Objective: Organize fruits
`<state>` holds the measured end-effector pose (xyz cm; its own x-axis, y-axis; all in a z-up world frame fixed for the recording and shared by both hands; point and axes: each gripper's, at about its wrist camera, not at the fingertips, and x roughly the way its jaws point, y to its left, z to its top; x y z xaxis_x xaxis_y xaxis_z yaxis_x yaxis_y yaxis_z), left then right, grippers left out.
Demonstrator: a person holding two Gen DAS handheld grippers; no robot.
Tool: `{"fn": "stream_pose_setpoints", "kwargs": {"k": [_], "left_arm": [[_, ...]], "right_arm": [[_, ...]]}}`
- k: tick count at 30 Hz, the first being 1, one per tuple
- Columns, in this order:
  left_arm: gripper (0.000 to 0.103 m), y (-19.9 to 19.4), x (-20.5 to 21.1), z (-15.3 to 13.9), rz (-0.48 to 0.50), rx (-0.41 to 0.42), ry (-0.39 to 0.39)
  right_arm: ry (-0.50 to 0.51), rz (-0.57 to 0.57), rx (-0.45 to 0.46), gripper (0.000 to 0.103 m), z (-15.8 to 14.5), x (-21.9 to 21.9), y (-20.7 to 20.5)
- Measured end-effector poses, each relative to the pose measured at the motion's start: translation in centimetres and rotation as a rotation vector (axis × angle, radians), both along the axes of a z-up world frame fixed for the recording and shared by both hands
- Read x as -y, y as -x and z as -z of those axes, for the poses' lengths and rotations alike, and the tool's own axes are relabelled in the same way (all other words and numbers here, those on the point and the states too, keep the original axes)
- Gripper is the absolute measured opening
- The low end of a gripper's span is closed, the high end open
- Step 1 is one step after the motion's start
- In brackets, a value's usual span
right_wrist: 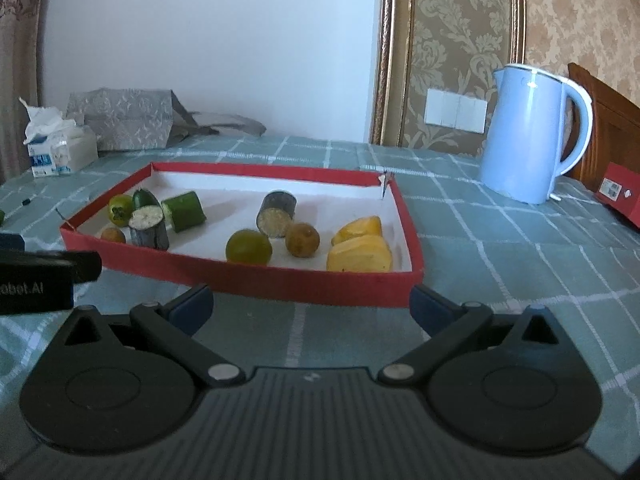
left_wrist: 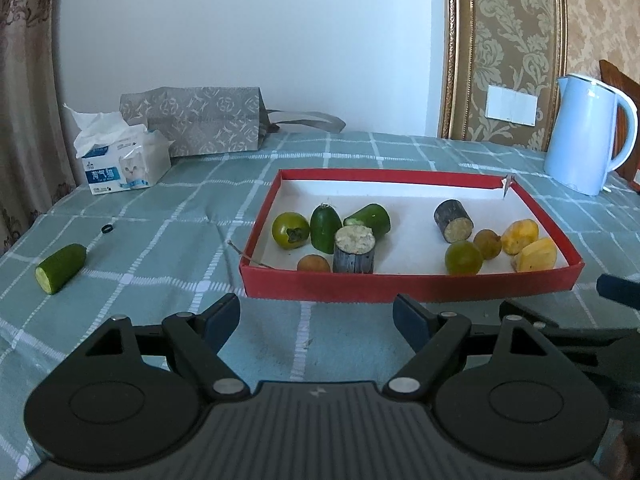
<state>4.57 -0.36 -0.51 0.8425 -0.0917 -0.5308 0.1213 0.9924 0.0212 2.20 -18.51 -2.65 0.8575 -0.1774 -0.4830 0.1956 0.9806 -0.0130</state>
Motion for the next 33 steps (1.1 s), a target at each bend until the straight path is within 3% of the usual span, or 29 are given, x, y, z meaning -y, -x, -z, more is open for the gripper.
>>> {"fn": "stream_pose_setpoints", "kwargs": {"k": [33], "left_arm": [[0.084,-0.47,0.47,0.58,-0.008,0.021,-0.049]], "right_arm": [[0.036,-0.025,-0.055,0.103,0.75,-0.91,-0.82]]}}
